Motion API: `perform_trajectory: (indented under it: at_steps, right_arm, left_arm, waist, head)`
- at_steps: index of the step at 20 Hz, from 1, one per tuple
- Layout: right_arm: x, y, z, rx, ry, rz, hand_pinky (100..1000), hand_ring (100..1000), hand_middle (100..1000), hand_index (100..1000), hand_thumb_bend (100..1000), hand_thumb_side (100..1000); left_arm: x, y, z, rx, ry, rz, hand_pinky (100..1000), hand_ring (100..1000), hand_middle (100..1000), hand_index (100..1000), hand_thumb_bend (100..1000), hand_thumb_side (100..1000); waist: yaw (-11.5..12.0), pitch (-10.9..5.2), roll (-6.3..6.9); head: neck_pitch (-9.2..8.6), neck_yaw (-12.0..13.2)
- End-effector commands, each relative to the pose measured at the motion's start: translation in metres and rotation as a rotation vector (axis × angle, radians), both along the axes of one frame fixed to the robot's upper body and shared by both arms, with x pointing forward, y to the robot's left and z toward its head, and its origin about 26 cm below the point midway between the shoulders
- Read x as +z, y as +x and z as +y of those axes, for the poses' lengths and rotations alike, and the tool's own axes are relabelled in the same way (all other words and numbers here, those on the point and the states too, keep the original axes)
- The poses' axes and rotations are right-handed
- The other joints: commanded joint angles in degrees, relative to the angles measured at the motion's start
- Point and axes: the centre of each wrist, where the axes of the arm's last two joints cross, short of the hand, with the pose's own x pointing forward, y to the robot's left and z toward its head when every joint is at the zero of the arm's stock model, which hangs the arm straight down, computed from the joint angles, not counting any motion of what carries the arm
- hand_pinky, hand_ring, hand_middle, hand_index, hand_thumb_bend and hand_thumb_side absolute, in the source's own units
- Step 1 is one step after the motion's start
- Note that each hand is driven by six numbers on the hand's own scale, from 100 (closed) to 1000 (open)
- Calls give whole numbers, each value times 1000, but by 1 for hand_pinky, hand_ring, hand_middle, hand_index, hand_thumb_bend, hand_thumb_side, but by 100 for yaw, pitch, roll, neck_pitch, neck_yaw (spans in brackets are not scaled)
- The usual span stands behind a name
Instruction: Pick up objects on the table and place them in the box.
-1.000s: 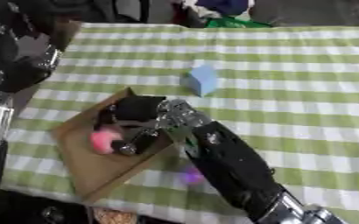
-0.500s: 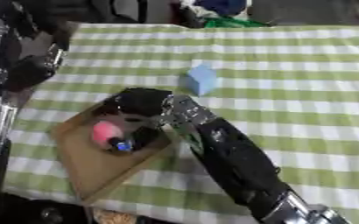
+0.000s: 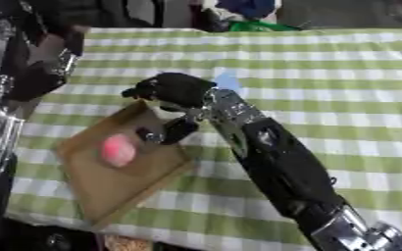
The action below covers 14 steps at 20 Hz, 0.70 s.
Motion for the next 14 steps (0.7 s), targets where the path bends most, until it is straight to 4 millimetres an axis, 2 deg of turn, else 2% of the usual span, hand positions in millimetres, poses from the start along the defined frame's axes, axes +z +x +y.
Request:
perform_trajectory:
  at_steps: [1, 6, 11, 14]
  right_arm:
    - [23, 8, -12, -49, 40, -30, 834, 786, 785, 988, 183, 647]
    - [33, 20, -36, -166, 60, -16, 864, 836, 893, 989, 181, 633]
    - [39, 31, -60, -280, 56, -9, 869, 849, 911, 991, 219, 616]
    - [39, 36, -74, -332, 36, -7, 874, 868, 924, 996, 284, 558]
  left_arm:
    - [9, -2, 3, 2, 9, -32, 590, 558, 517, 741, 310, 309]
    - [8, -1, 4, 3, 12, -28, 590, 558, 517, 741, 310, 310]
    - [7, -1, 4, 4, 17, -23, 590, 557, 517, 741, 312, 313]
    - [7, -1, 5, 5, 19, -22, 590, 557, 517, 741, 314, 314]
  waist:
    - [-9, -115, 21]
    - [-10, -127, 36]
    - [14, -133, 44]
    - [10, -129, 46]
  head:
    - [20, 30]
    - [28, 49]
    - [31, 67]
    - [32, 83]
